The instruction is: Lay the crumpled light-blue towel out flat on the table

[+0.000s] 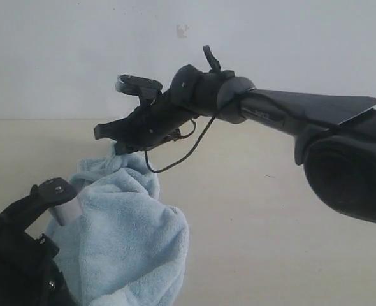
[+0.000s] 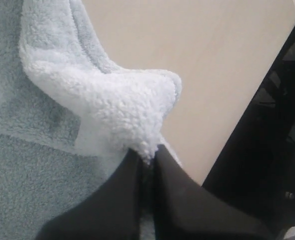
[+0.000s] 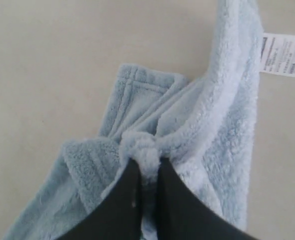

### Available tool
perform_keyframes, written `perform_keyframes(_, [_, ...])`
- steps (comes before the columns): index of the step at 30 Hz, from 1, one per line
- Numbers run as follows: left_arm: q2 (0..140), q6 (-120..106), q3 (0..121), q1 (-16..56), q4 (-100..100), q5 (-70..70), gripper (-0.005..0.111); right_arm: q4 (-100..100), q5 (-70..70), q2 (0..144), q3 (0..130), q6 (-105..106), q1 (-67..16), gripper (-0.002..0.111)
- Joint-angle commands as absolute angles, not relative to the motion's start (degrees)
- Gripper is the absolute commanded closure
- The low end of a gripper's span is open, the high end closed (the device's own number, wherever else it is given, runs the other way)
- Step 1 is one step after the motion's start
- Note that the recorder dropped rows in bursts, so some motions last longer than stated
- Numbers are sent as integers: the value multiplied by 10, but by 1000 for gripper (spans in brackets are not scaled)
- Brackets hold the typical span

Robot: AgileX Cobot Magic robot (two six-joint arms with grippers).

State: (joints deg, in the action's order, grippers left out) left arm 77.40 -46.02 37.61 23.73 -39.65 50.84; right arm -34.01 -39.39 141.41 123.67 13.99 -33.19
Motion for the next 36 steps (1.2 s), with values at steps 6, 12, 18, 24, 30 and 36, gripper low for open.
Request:
perform_keyframes(6, [712,-173,374,239,-122,377,103,-50,-700,1269,1220,120,-332,109])
perform_keyframes(12, [632,94,374,239,237,430,103,89,-700,1131,1104,44,-332,109])
perform_keyframes(18, [583,240,374,239,390,506,103,162,-700,1018,938,37,-331,109])
perform_keyframes(24, [561,-4,373,239,172,452,103,237,-700,990,767,-26,-288,109])
perform_keyframes(30, [581,-169,325,239,67,393,103,234,-645,990,632,-61,-240,109])
perform_keyframes(36, [608,-153,304,239,62,363,94,235,-564,990,606,-80,-239,94])
